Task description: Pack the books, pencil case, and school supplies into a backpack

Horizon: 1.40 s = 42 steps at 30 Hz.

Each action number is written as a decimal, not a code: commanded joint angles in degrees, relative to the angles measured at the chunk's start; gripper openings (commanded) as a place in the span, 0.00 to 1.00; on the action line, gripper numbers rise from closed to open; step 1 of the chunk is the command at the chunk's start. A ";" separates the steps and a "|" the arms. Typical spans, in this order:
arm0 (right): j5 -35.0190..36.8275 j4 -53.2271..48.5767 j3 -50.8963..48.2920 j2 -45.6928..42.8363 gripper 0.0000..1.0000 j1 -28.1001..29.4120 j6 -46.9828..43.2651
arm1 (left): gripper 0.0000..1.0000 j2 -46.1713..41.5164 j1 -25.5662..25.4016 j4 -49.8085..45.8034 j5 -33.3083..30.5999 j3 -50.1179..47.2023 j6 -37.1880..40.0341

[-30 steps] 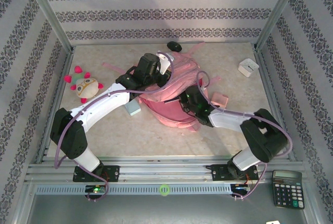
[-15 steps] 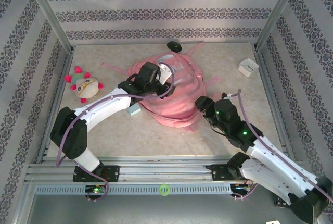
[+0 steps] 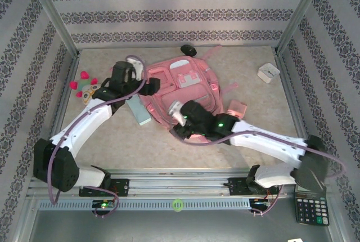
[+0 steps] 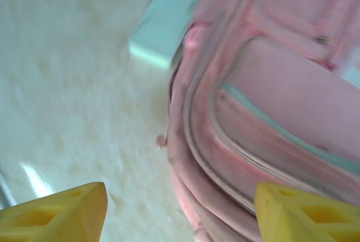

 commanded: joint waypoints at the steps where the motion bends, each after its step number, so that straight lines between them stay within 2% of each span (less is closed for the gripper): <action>1: 6.01 -0.38 1.42 6.43 0.70 0.42 -20.91 | 0.88 -3.06 2.92 -3.50 0.68 -4.22 -4.66; 5: 8.35 5.59 -0.40 12.92 0.72 0.54 -26.21 | 0.88 -5.05 4.63 -2.56 1.44 -7.51 -5.22; 7: 11.94 10.59 -2.22 15.86 0.73 0.50 -28.78 | 0.88 -5.19 4.78 -1.94 1.42 -8.86 -5.61; 9: 16.39 16.79 -4.35 18.01 0.70 0.15 -30.76 | 0.88 -5.02 4.84 -1.32 1.45 -10.03 -6.10; 11: 19.34 21.05 -5.41 18.88 0.64 -0.41 -31.15 | 0.88 -5.02 4.85 -0.56 1.56 -11.15 -6.54; 12: 20.52 21.79 -5.36 18.86 0.54 -0.68 -30.69 | 0.88 -5.14 4.88 -0.14 1.68 -11.63 -6.72; 15: 20.20 20.14 -5.22 16.28 0.33 -0.78 -32.03 | 0.87 -5.61 4.86 1.37 1.92 -13.47 -7.02; 18: 14.72 16.26 -4.20 10.62 0.00 -1.55 -34.07 | 0.86 -6.19 5.04 4.53 4.07 -15.78 -7.02; 19: 11.27 13.41 -2.94 8.53 0.00 -2.33 -34.36 | 0.86 -6.39 5.04 6.04 5.08 -16.77 -7.10; 21: 5.26 7.48 0.22 5.54 0.00 -4.58 -35.01 | 0.86 -6.81 5.13 10.20 7.85 -19.04 -6.64; 23: 2.59 2.81 2.86 3.82 0.00 -6.47 -37.64 | 0.85 -6.86 5.23 14.07 9.92 -21.01 -7.18; 27: -0.19 -3.60 7.58 2.51 0.00 -10.89 -40.32 | 0.85 -4.46 5.42 21.84 15.77 -24.32 -8.99; 31: -0.87 -6.59 7.78 1.86 0.00 -12.48 -40.80 | 0.85 -2.22 5.48 27.52 16.78 -26.69 -11.31; 32: -0.87 -6.64 6.56 1.69 0.03 -12.06 -40.93 | 0.84 -2.00 5.51 28.06 16.64 -26.89 -11.65; 36: 1.76 -6.95 0.78 1.89 0.41 -9.51 -42.57 | 0.84 -1.19 5.48 26.73 16.24 -26.29 -11.15; 38: 3.64 -9.12 -1.12 2.23 0.53 -8.13 -43.83 | 0.84 -1.40 5.52 25.12 15.94 -25.64 -10.49; 41: 6.32 -10.57 -3.63 2.70 0.61 -5.80 -44.18 | 0.84 -2.10 5.55 24.55 15.38 -25.74 -10.19; 42: 6.49 -9.67 -4.74 2.84 0.69 -5.13 -44.16 | 0.84 -2.41 5.50 24.63 15.17 -25.97 -10.19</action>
